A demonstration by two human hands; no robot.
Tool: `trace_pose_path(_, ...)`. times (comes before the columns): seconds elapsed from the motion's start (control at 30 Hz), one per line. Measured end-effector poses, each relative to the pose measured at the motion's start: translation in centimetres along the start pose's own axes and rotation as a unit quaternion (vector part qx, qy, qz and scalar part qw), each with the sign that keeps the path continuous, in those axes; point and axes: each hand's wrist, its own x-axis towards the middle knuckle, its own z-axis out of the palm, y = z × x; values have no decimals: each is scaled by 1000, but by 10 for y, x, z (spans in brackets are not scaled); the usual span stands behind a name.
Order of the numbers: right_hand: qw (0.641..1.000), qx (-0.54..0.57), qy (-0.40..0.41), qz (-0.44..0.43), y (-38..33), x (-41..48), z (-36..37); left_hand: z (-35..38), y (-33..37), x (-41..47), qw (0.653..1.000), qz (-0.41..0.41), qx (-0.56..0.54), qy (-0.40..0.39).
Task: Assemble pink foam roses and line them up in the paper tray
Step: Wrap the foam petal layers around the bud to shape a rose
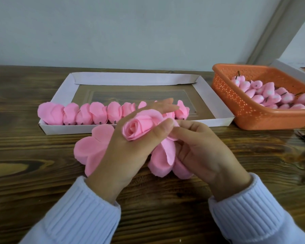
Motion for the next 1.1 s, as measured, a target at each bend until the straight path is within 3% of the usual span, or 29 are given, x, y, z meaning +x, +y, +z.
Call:
trace_pose_path(0.1, 987, -107, 41, -111, 3, -2, 0, 0, -2, 0, 999, -8, 11, 32)
trace_pose_path(0.2, 930, -253, 100, -245, 3, -4, 2, -1, -4, 0, 997, -34, 13, 62)
trace_pose_path(0.4, 873, -312, 110, -358, 3, -8, 7, -2, -1, 1, 996, -40, 70, 28)
trace_pose_path(0.83, 861, -307, 127, -385, 2, -8, 6, -2, 2, -1, 989, -102, 93, -57)
trace_pose_path(1.1, 860, -317, 169, -363, 2, -6, 4, 0, 4, -1, 986, -110, 107, -60)
